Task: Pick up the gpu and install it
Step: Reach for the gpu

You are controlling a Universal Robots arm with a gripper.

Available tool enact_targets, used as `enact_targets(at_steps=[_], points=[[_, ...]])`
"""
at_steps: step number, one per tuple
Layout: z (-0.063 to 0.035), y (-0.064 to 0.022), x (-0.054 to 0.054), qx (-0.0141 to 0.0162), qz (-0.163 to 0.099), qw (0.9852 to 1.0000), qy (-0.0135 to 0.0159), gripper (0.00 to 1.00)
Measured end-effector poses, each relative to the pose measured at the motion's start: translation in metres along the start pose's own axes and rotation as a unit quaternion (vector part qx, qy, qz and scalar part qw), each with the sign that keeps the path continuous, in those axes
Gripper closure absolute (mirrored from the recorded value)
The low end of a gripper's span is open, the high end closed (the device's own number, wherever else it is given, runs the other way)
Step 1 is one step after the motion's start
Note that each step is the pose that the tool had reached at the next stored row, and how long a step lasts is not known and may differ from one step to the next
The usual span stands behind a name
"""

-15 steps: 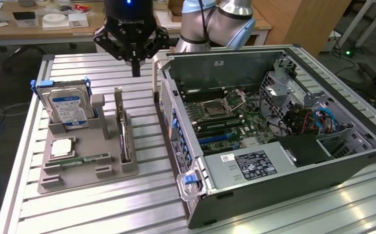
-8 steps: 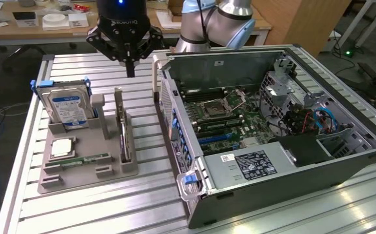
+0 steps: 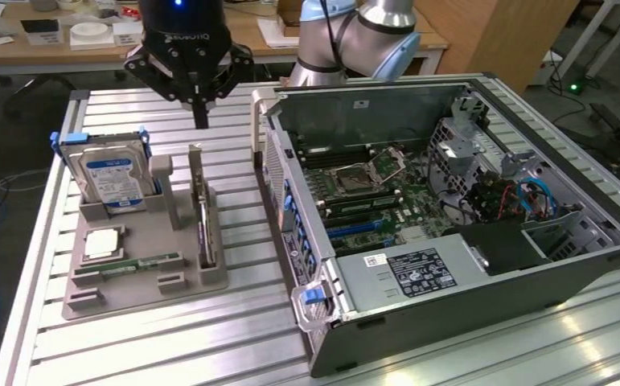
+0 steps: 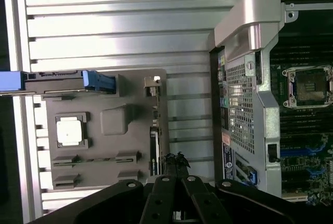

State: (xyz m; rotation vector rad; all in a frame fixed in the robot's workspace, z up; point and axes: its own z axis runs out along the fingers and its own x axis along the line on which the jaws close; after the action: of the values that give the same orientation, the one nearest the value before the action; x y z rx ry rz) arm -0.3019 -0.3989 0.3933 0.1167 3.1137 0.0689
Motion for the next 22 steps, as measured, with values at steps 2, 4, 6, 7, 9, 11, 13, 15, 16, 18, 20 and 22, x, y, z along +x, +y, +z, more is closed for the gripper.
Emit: enact_targets(at_steps=[2, 4, 6, 7, 9, 11, 13, 15, 16, 18, 20, 22], points=[[-0.0001, -0.0003, 0.004, 0.0, 0.0, 1.0, 0.0, 0.89], [-0.0002, -0.0006, 0.008, 0.0, 0.0, 1.0, 0.0, 0.89], [-0.0003, -0.0009, 0.012, 0.0, 0.0, 1.0, 0.0, 0.89], [-0.0004, -0.0011, 0.013, 0.0, 0.0, 1.0, 0.0, 0.89], [-0.0005, -0.0014, 0.017, 0.0, 0.0, 1.0, 0.0, 0.89], [-0.0006, -0.0016, 0.021, 0.0, 0.0, 1.0, 0.0, 0.89], [-0.0007, -0.0019, 0.025, 0.0, 0.0, 1.0, 0.0, 0.89], [-0.0008, -0.0023, 0.029, 0.0, 0.0, 1.0, 0.0, 0.89], [-0.0008, -0.0025, 0.031, 0.0, 0.0, 1.0, 0.0, 0.89], [-0.0009, -0.0026, 0.033, 0.0, 0.0, 1.0, 0.0, 0.89], [-0.0009, -0.0027, 0.033, 0.0, 0.0, 1.0, 0.0, 0.89], [-0.0009, -0.0027, 0.033, 0.0, 0.0, 1.0, 0.0, 0.89]])
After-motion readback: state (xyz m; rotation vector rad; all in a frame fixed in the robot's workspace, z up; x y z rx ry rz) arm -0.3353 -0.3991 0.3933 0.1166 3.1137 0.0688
